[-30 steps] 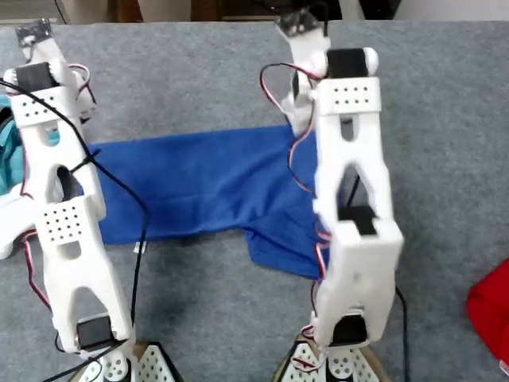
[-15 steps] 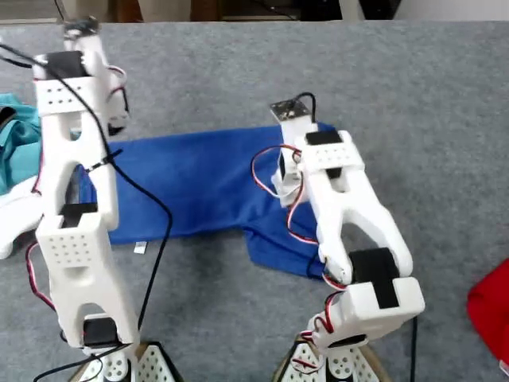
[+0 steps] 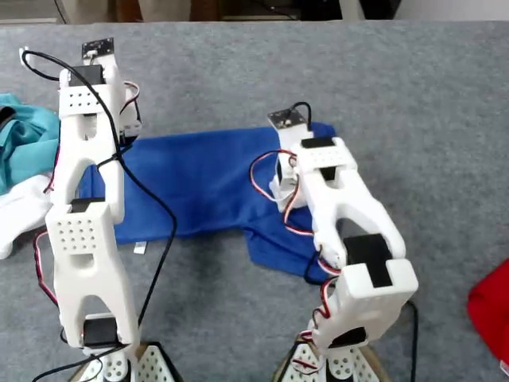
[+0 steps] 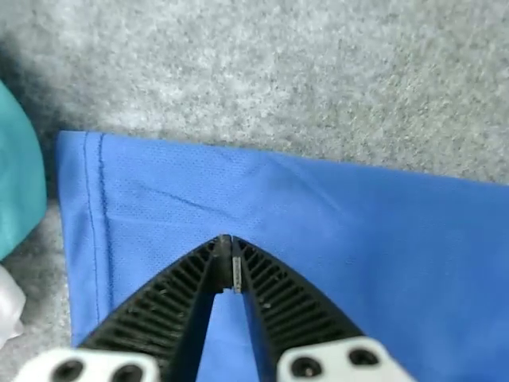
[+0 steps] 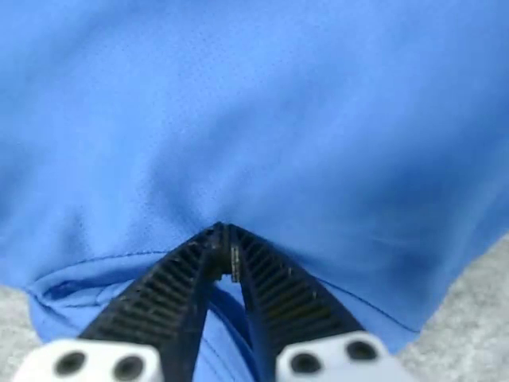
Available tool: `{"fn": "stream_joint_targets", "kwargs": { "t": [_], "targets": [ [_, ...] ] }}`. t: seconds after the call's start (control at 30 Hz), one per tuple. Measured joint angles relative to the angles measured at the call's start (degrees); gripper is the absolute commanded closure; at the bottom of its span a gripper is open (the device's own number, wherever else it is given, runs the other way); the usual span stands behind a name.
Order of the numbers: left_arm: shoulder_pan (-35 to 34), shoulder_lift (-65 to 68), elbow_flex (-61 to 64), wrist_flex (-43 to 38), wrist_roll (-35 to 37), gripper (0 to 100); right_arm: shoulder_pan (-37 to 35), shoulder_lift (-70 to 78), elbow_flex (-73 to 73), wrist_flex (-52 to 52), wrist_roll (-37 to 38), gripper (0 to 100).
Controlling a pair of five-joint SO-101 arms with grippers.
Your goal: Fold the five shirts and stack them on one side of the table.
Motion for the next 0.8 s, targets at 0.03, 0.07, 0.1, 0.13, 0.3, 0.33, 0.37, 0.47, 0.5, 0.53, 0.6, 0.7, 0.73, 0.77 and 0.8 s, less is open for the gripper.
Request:
{"fn": "stream_joint_targets", "kwargs": {
  "t": [0.03, 0.07, 0.1, 0.13, 0.3, 0.33, 0.37, 0.47, 0.5, 0.53, 0.6, 0.7, 0.73, 0.77, 0.8],
  "targets": [
    [0.00, 0.00, 0.00, 0.00, 0.00, 98, -0.09, -0.26, 0.00, 0.70, 0.00, 99.3],
    [0.00, 0.00, 0.00, 0.00, 0.00, 98, -0.09, -0.53, 0.00, 1.49, 0.00, 99.3],
    [0.00, 0.00, 0.00, 0.00, 0.00, 98, -0.09, -0.88, 0.09, 2.02, 0.00, 99.3],
    [0.00, 0.00, 0.00, 0.00, 0.00, 98, -0.09, -1.41, 0.35, 2.29, 0.00, 99.3],
    [-0.18, 0.00, 0.00, 0.00, 0.00, 98, -0.62, -5.98, 3.34, 2.81, 0.09, 99.3],
    [-0.18, 0.00, 0.00, 0.00, 0.00, 98, -1.23, -6.95, 4.13, 2.81, 0.35, 99.3],
    [-0.35, 0.00, 0.00, 0.00, 0.00, 98, -1.85, -7.91, 4.84, 2.81, 0.35, 99.3],
    [-0.70, 0.00, 0.00, 0.00, 0.00, 98, -3.34, -9.76, 7.12, 2.81, 0.35, 99.3],
    [-0.88, 0.00, 0.00, 0.00, 0.00, 98, -3.52, -10.11, 7.56, 2.81, 0.35, 99.3],
    [-0.97, 0.00, 0.00, 0.00, 0.00, 98, -3.60, -10.20, 7.56, 2.81, 0.35, 99.3],
    [-1.41, 0.00, 0.00, 0.00, 0.00, 98, -3.43, -10.29, 7.82, 2.81, 0.35, 99.3],
    [-1.85, 0.00, 0.00, 0.00, 0.00, 98, -3.43, -10.29, 7.91, 2.81, 0.35, 99.3],
    [-1.85, 0.00, 0.00, 0.00, 0.00, 98, -3.43, -10.29, 7.91, 2.81, 0.35, 99.3],
    [-1.85, 0.00, 0.00, 0.00, 0.00, 98, -3.43, -10.64, 7.91, 2.81, 0.35, 99.3],
    [-1.85, 0.00, 0.00, 0.00, 0.00, 98, -3.34, -11.60, 7.91, 2.90, 0.35, 99.3]
  ]
}}
